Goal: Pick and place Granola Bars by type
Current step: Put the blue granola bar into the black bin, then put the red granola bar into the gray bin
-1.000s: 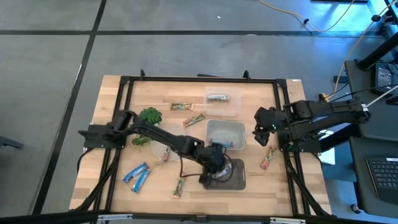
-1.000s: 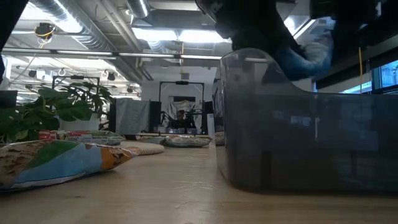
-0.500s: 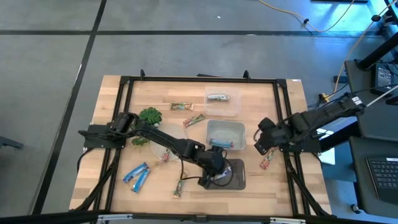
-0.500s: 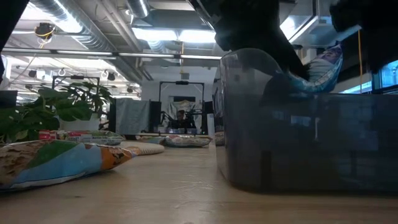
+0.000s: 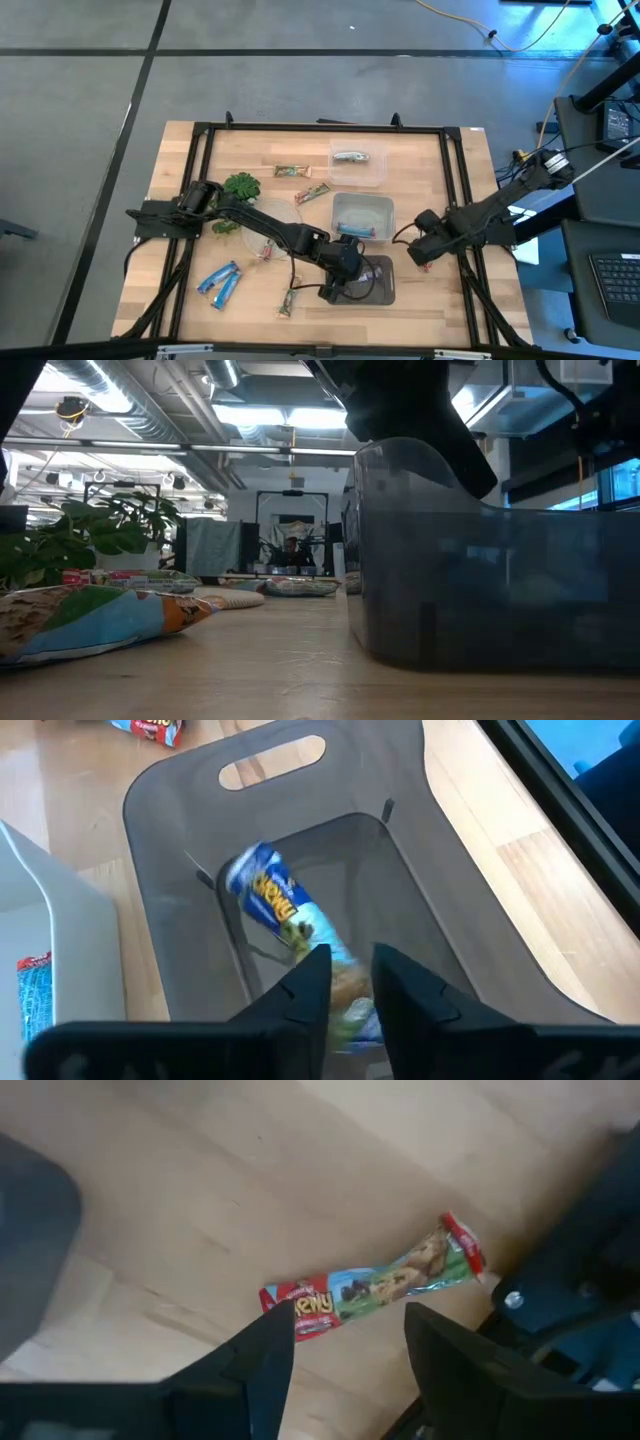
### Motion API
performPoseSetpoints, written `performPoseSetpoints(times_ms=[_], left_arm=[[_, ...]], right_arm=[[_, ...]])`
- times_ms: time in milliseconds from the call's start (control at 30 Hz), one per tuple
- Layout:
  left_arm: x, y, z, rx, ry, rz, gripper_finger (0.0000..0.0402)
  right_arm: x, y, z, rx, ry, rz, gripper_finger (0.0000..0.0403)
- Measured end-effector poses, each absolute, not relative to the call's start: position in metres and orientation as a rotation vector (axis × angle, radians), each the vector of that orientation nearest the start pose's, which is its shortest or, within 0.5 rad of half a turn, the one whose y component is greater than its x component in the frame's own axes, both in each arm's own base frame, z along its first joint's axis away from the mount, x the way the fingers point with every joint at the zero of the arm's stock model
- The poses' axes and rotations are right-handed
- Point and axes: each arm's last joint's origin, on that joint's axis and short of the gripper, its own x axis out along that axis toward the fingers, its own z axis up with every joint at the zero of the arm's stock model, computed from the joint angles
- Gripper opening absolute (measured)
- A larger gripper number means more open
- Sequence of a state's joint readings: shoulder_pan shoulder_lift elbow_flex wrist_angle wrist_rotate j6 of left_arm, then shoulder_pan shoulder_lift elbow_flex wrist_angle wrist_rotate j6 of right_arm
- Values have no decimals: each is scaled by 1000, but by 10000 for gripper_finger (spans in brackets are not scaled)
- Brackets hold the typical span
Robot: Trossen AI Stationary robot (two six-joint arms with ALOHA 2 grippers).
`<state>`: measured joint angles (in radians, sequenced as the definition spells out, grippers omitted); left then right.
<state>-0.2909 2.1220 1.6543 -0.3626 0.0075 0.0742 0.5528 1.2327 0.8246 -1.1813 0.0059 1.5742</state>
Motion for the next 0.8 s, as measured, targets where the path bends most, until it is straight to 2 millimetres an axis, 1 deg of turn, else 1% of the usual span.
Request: performPoseSetpoints(times_ms=[167,333,500,633,700,800], left_arm=[[450,-133,200,186,819,-309,109],[445,-131,205,251,836,-333,128],[431,-126,233,317,837,-293,133],[421,-120,252,333,837,-256,134],[418,-118,261,324,818,-219,133],[412,-114,270,315,783,-134,130]], right_arm=[[154,106,204,779,1430,-859,192],[154,117,195,767,1438,-934,192],[153,126,184,757,1434,-1026,192],[152,131,176,736,1433,-1076,192],[152,133,174,752,1414,-1121,192],[152,135,170,770,1371,-1186,192]])
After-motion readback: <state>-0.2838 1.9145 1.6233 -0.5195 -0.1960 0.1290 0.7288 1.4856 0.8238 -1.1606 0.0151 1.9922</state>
